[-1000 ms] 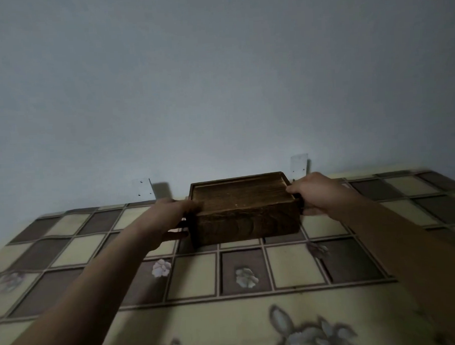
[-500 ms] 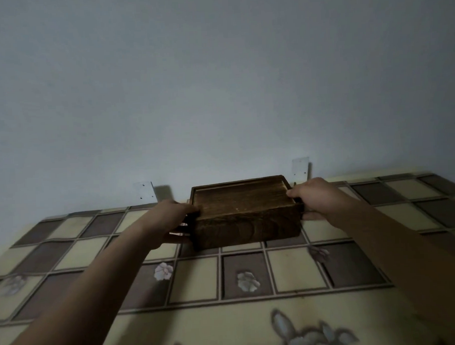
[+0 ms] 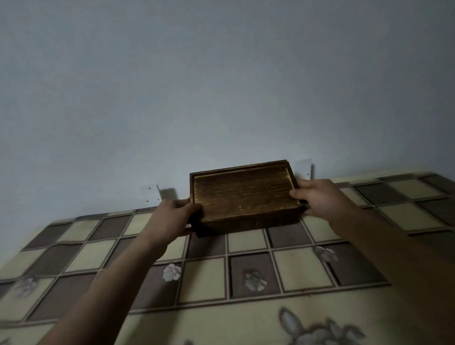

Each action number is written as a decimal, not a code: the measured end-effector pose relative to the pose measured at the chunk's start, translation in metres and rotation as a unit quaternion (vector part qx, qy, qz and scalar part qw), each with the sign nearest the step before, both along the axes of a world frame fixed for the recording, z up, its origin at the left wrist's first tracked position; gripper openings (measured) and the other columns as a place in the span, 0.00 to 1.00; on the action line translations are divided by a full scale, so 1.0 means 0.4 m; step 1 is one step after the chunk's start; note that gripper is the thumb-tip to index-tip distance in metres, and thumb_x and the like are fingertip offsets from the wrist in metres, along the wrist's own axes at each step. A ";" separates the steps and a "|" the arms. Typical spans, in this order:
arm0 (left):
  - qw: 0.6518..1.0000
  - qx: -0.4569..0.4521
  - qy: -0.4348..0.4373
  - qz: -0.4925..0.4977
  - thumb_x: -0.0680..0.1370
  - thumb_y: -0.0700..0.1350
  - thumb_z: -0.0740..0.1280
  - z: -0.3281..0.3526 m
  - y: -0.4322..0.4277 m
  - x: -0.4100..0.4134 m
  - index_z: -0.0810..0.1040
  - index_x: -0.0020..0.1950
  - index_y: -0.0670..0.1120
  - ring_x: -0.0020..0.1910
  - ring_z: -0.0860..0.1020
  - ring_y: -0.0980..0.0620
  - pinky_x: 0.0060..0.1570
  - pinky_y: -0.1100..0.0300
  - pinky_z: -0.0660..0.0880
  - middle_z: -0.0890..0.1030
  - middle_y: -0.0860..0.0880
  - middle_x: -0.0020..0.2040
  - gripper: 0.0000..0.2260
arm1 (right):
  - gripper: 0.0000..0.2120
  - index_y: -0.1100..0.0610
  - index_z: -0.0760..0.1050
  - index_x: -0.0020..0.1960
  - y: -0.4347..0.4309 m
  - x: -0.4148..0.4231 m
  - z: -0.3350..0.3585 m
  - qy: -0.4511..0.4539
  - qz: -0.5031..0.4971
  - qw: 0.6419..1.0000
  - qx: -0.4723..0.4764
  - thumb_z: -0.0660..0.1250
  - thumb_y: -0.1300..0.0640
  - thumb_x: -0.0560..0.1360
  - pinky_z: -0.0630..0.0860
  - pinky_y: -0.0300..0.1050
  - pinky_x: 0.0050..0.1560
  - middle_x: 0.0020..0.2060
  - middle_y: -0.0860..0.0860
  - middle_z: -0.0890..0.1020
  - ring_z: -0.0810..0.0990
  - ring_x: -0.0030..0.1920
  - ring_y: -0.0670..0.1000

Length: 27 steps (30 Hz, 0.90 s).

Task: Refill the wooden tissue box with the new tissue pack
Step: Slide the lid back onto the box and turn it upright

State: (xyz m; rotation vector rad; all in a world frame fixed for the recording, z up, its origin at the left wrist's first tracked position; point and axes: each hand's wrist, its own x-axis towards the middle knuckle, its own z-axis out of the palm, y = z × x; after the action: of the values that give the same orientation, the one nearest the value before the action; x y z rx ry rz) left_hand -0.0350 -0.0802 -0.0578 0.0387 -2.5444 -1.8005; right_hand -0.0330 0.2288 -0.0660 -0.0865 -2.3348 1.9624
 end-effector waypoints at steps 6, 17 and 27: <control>0.995 -0.048 0.083 -0.017 0.76 0.51 0.67 -0.034 -0.016 0.032 0.85 0.42 0.55 0.46 0.84 0.46 0.53 0.44 0.81 0.86 0.47 0.40 0.08 | 0.22 0.39 0.83 0.47 -0.001 0.020 -0.036 0.066 0.051 0.997 0.002 0.65 0.68 0.77 0.73 0.46 0.62 0.46 0.40 0.86 0.83 0.52 0.44; 0.984 -0.049 0.172 -0.017 0.77 0.44 0.67 -0.112 -0.019 0.080 0.84 0.43 0.53 0.40 0.80 0.57 0.49 0.53 0.75 0.84 0.56 0.38 0.07 | 0.21 0.62 0.74 0.67 -0.019 0.075 -0.100 0.158 0.013 0.984 0.083 0.67 0.71 0.75 0.73 0.31 0.56 0.58 0.52 0.82 0.81 0.55 0.47; 0.978 -0.068 0.194 -0.018 0.78 0.38 0.68 -0.125 -0.020 0.114 0.85 0.53 0.51 0.42 0.78 0.67 0.44 0.67 0.74 0.86 0.59 0.44 0.10 | 0.19 0.49 0.77 0.64 -0.036 0.116 -0.131 0.179 -0.078 0.963 0.188 0.71 0.59 0.74 0.70 0.24 0.42 0.49 0.43 0.84 0.81 0.46 0.37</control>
State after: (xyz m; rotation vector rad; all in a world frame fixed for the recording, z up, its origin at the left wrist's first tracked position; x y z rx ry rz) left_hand 0.0107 -0.0883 -0.1078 -0.3296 -2.3877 -1.4624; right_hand 0.0136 0.2145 -0.1185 0.1010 -2.3227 1.3059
